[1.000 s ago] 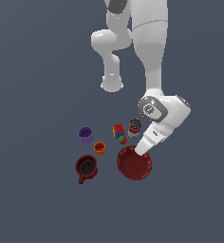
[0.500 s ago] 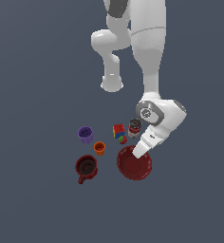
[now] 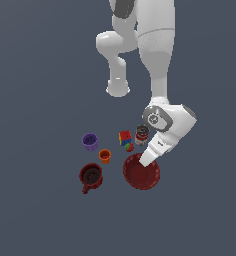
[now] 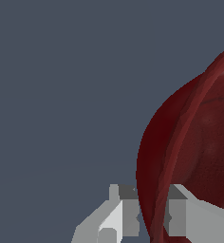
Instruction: Pick up a designated object from a clutter of objects.
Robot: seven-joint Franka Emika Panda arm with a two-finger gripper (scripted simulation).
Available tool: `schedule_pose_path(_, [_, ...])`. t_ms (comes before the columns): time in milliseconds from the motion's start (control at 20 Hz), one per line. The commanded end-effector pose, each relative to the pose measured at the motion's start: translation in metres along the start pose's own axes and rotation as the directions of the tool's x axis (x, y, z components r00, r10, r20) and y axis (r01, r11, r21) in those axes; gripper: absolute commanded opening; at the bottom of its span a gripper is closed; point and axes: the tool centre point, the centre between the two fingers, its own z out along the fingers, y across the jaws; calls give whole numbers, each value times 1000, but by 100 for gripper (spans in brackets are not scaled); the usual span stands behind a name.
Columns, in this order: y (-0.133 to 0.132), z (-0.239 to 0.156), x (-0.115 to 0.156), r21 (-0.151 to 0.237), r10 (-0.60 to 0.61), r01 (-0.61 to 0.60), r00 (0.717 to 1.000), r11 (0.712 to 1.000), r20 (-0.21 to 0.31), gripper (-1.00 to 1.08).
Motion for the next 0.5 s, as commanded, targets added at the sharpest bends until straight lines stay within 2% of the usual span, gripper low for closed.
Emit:
schedule_pose_path(0, [1,-2,-2,0,0,0,1000,1000,-1,-100])
schedule_pose_path(450, [12,-24,-26,0,0,0,1000,1000,-1,-100])
